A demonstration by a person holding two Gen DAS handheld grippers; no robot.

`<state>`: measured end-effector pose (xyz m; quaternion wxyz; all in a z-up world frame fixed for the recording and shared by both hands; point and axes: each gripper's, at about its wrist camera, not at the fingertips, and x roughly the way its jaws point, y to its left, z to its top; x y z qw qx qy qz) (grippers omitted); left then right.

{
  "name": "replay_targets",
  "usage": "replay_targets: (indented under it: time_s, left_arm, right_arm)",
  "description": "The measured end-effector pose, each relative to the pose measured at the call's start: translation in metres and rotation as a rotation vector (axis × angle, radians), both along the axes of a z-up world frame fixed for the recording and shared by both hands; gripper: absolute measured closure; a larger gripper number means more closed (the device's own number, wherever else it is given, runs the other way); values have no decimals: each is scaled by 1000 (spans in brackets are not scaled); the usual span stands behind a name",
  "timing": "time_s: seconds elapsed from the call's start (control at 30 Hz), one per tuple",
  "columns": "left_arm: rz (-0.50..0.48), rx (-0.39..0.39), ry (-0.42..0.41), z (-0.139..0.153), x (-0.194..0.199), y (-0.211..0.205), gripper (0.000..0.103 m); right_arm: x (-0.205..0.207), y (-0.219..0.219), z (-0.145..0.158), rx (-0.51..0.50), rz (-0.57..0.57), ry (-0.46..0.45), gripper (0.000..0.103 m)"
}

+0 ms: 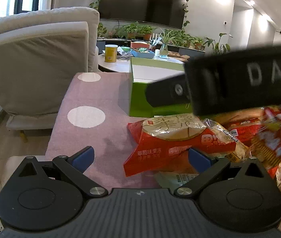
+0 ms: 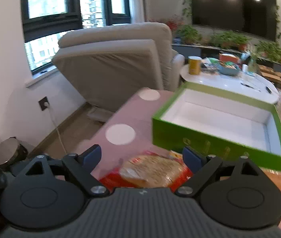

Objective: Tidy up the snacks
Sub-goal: 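Move the right tool down to the red cookie bag, then close the right gripper on the red cookie bag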

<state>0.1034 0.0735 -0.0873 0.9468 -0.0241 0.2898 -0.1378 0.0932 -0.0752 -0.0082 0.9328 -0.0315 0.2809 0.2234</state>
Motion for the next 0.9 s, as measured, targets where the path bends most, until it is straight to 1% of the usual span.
replay_targets:
  time_s: [0.03, 0.1, 0.23, 0.3, 0.33, 0.43, 0.57, 0.6, 0.73, 0.77, 0.8, 0.83, 0.9]
  left_arm:
    - [2, -2, 2, -1, 0, 2, 1]
    - [6, -8, 10, -3, 1, 6, 1]
    - [-7, -28, 24, -6, 4, 12, 1]
    - [-22, -38, 23, -6, 8, 11, 2]
    - [-31, -47, 21, -6, 9, 11, 2]
    - [-69, -79, 23, -6, 17, 9, 2]
    - [-110, -85, 37, -7, 26, 1, 3]
    - [-127, -95, 50, -8, 29, 0, 8]
    - [-171, -173, 107, -12, 37, 0, 16]
    - [-172, -187, 115, -12, 39, -1, 22]
    - [-174, -202, 121, -11, 39, -2, 31]
    - [-182, -211, 117, -8, 37, -3, 34]
    - [-188, -192, 92, 0, 30, -7, 35]
  right_arm:
    - [3, 1, -1, 0, -1, 13, 33]
    - [10, -2, -10, 2, -18, 66, 33]
    - [31, -18, -40, 23, -83, 234, 33]
    - [39, -31, -48, 98, -85, 322, 34]
    - [42, -35, -49, 131, -84, 350, 34]
    - [44, -36, -48, 136, -66, 354, 34]
    - [47, -32, -45, 121, -57, 357, 33]
    - [47, -30, -46, 119, -53, 359, 33]
    - [50, -36, -46, 134, -36, 367, 33]
    - [49, -35, -46, 132, -32, 362, 33]
    - [48, -34, -45, 125, -26, 351, 36]
    - [47, -33, -43, 118, -18, 341, 37]
    - [43, -33, -40, 111, -2, 323, 46]
